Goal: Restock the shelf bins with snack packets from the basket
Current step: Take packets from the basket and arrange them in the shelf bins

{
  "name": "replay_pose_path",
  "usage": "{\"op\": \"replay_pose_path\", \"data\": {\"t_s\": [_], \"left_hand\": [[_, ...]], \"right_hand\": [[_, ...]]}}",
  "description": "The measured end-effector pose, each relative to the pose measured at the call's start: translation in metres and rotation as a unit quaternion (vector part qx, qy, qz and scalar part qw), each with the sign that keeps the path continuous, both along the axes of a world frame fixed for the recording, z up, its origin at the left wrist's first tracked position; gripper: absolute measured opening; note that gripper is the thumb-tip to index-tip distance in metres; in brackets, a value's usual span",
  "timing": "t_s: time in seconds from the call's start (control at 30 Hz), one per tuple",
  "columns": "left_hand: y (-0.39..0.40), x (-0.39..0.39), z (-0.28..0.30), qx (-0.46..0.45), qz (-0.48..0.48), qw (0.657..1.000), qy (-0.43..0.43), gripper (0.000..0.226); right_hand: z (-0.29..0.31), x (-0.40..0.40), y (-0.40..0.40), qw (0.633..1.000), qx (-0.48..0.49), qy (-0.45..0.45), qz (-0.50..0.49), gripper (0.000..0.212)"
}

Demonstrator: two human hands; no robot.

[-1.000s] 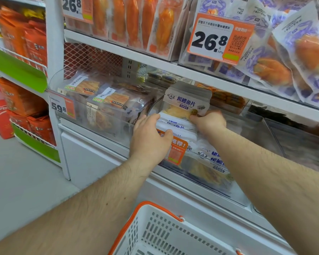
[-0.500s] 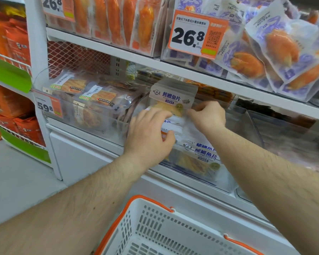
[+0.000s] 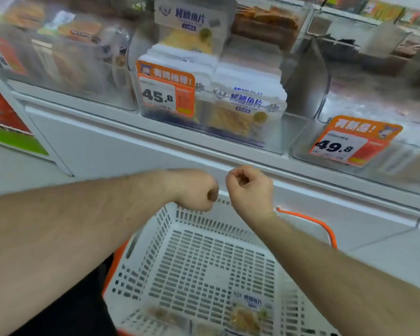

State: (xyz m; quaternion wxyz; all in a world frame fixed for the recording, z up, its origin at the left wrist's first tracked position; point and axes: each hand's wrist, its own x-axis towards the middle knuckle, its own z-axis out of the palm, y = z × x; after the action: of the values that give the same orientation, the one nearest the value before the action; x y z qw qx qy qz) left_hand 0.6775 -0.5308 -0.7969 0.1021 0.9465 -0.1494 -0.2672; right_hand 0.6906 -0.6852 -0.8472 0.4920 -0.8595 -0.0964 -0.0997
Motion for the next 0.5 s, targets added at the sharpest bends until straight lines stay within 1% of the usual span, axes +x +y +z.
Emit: {"op": "replay_pose_path", "data": {"t_s": [0.07,0.1,0.17,0.23,0.27,0.33,0.37,0.4,0.47,0.5], "left_hand": [[-0.002,-0.003,-0.012,0.027,-0.019,0.999,0.035,0.025],[-0.004,-0.004,-0.016,0.04,-0.03,0.997,0.053,0.022],[-0.007,-0.006,-0.025,0.058,-0.048,0.994,0.083,0.018],[-0.008,-0.008,-0.032,0.068,-0.045,0.991,0.109,0.021],[-0.008,-0.008,-0.031,0.071,-0.047,0.99,0.113,0.022],[-0.006,-0.009,-0.037,0.081,-0.045,0.986,0.14,0.027],[-0.005,-0.008,-0.041,0.085,-0.047,0.984,0.151,0.024],[-0.004,-0.008,-0.045,0.09,-0.048,0.982,0.162,0.021],[-0.004,-0.008,-0.049,0.095,-0.045,0.979,0.174,0.028],[-0.005,-0.008,-0.049,0.1,-0.04,0.978,0.178,0.033]], "right_hand": [[-0.036,-0.012,-0.01,0.992,-0.084,0.092,0.014,0.021],[-0.053,-0.017,-0.015,0.981,-0.132,0.135,0.034,0.025],[-0.088,-0.029,-0.022,0.944,-0.218,0.226,0.103,0.028],[-0.124,-0.038,-0.025,0.88,-0.288,0.33,0.185,0.016],[-0.134,-0.042,-0.026,0.842,-0.321,0.375,0.217,0.017],[-0.16,-0.055,-0.023,0.759,-0.377,0.451,0.282,0.03],[-0.169,-0.063,-0.021,0.722,-0.396,0.473,0.313,0.036],[-0.177,-0.071,-0.018,0.694,-0.403,0.492,0.339,0.038],[-0.188,-0.089,-0.011,0.659,-0.392,0.526,0.368,0.046],[-0.193,-0.098,-0.007,0.653,-0.379,0.539,0.374,0.062]]}}
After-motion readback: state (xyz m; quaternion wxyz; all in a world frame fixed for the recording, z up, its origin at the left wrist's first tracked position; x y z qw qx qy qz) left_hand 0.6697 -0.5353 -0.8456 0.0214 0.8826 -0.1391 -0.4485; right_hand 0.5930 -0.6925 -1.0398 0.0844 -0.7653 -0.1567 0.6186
